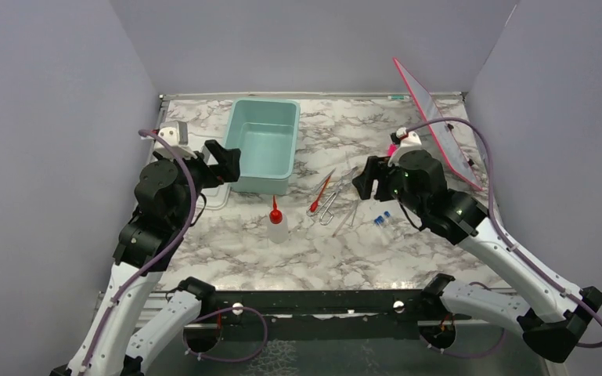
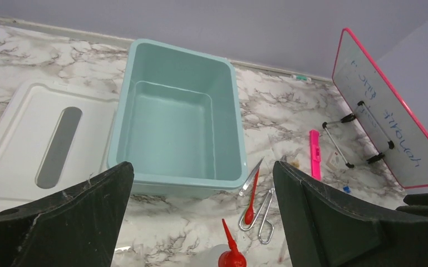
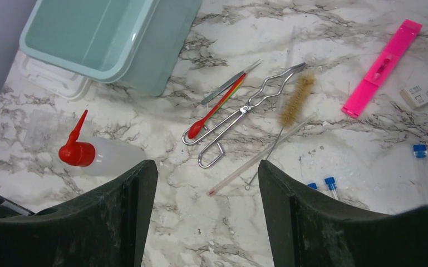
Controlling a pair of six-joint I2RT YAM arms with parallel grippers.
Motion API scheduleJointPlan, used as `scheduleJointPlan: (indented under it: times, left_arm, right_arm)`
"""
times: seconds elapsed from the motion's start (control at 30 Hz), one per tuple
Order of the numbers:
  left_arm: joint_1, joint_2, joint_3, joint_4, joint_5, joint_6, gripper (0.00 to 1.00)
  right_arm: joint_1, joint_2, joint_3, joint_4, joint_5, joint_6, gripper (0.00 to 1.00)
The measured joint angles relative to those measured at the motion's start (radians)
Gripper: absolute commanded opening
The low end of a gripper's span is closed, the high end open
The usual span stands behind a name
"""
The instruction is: Organize the chemistry lab equipment
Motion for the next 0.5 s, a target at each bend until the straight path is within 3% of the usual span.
scheduleJointPlan:
  times: [0.3, 0.5]
  left_arm:
    - [0.0, -0.079, -0.011, 0.019, 0.002, 0.008, 0.99]
    - [0.0, -0.082, -0.037, 0.023, 0.053, 0.008, 0.99]
  right_arm:
    - [0.0, -0.053, -0.002, -0.026, 0.068, 0.062, 0.74]
    - [0.0, 0.031, 0.015, -0.113, 0.067, 0.064, 0.77]
